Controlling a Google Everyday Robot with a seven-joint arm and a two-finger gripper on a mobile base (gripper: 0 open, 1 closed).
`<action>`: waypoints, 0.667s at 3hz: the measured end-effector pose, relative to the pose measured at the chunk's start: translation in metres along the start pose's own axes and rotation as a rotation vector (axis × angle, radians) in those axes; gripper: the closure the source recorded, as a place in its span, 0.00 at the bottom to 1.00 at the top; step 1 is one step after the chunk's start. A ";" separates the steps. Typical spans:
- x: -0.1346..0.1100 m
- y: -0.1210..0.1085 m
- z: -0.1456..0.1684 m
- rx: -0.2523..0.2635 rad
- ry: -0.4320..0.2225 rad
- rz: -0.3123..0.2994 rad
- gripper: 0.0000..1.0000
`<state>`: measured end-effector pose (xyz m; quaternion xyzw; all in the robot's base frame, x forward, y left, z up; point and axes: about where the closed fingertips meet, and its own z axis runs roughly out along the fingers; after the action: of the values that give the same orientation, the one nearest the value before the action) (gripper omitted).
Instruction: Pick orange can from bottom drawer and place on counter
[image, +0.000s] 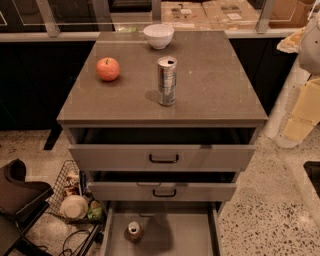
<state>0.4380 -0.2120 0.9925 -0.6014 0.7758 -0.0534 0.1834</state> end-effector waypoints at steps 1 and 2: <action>0.000 0.000 0.000 0.000 0.000 0.000 0.00; 0.007 0.003 0.010 -0.011 -0.050 0.012 0.00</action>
Offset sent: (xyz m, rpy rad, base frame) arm -0.0036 -0.0172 -0.0413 0.1701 0.0109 0.0210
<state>0.4367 -0.2167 0.9808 -0.5989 0.7748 -0.0331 0.1998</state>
